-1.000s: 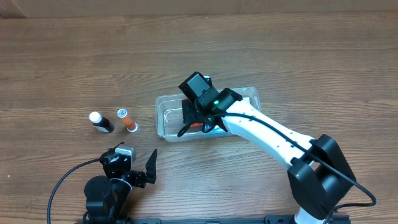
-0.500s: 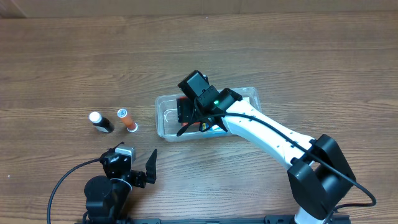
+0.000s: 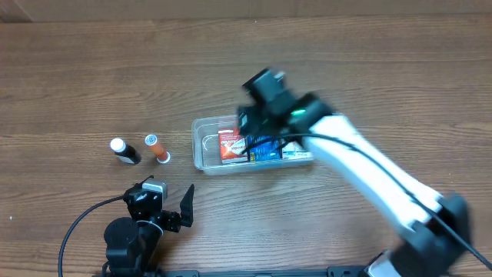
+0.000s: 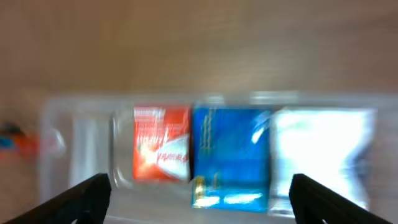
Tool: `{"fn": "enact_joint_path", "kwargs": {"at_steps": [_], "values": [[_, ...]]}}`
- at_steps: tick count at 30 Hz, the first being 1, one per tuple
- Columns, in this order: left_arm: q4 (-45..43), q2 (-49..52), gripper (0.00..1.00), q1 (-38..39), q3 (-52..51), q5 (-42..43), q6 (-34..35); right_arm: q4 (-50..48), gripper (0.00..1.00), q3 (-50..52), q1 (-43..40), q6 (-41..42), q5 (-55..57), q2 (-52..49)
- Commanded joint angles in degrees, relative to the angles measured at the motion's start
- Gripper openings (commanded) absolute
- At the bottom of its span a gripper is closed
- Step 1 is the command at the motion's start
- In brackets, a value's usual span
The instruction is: Pack container
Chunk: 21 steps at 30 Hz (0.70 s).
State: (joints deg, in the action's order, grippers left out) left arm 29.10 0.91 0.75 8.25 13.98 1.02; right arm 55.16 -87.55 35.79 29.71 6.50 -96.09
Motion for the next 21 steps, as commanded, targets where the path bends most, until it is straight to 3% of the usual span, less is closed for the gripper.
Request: {"fn": "enact_joint_path", "kwargs": {"at_steps": [1, 6, 11, 14, 21], "values": [[0.02, -0.57, 1.00, 0.02, -0.13, 0.46, -1.05, 2.69, 1.00, -4.09, -11.82, -0.11, 2.64, 12.61], [0.02, -0.57, 1.00, 0.02, -0.13, 0.39, -1.18, 6.58, 1.00, -4.09, -32.98, -0.15, -7.93, 20.09], [-0.20, -0.57, 1.00, 0.02, -0.15, -12.59, -7.93, 12.20, 1.00, -3.98, -48.11, -0.13, -12.83, 19.98], [-0.87, -0.57, 1.00, 0.02, -0.15, -13.75, -7.72, 14.25, 1.00, -3.96, -50.42, -0.13, -12.83, 19.78], [-1.84, -0.57, 1.00, 0.02, -0.04, 1.86, -4.52, 15.69, 1.00, -3.96, -50.45, -0.13, -12.83, 19.78]]}}
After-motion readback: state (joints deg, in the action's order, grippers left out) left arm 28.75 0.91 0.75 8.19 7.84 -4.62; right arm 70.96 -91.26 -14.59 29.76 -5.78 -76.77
